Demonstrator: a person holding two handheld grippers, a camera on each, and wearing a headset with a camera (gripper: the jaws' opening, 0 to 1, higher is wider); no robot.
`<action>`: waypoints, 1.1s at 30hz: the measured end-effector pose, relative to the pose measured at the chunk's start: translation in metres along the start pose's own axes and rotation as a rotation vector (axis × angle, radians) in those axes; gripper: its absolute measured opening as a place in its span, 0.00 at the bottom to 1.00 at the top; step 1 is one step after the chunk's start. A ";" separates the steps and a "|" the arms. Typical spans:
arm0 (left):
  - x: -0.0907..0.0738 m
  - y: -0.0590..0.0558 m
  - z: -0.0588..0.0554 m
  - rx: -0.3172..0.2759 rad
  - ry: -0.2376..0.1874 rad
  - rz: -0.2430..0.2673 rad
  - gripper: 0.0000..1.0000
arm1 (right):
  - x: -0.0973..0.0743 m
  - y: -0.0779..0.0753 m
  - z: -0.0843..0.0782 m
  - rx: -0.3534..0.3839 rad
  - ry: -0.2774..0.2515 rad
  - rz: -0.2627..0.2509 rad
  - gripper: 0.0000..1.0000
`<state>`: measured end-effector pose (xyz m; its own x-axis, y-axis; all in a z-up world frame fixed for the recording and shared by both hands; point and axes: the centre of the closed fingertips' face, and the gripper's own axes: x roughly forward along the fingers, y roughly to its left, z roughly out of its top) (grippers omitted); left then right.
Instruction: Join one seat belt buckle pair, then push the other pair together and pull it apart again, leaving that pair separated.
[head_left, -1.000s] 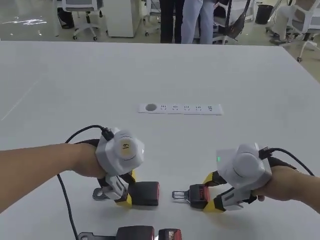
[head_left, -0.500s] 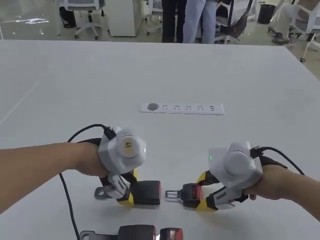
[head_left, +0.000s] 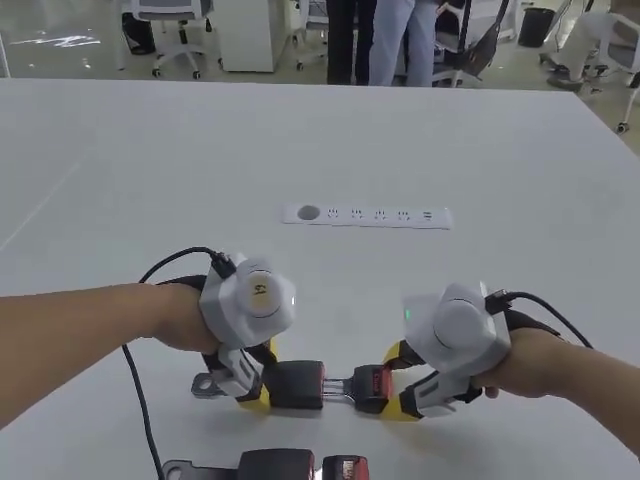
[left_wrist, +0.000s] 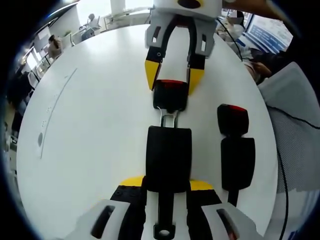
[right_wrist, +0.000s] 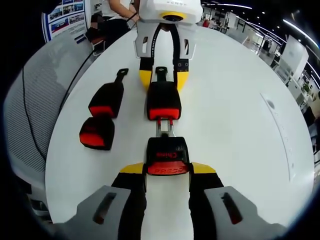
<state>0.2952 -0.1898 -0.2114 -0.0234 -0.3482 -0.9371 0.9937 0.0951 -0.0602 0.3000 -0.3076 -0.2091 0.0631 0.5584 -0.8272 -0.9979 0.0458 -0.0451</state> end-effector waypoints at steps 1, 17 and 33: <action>0.000 0.000 0.000 0.001 -0.002 0.001 0.31 | 0.001 0.001 0.002 -0.003 -0.002 0.000 0.30; 0.001 -0.001 0.000 0.001 -0.027 0.019 0.31 | 0.009 0.004 0.009 0.006 -0.021 -0.017 0.30; 0.002 0.001 -0.002 0.007 -0.037 0.022 0.31 | 0.008 0.008 0.011 0.032 -0.083 -0.033 0.30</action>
<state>0.2961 -0.1890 -0.2138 0.0023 -0.3801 -0.9250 0.9947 0.0963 -0.0371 0.2931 -0.2938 -0.2104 0.0983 0.6226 -0.7763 -0.9944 0.0911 -0.0529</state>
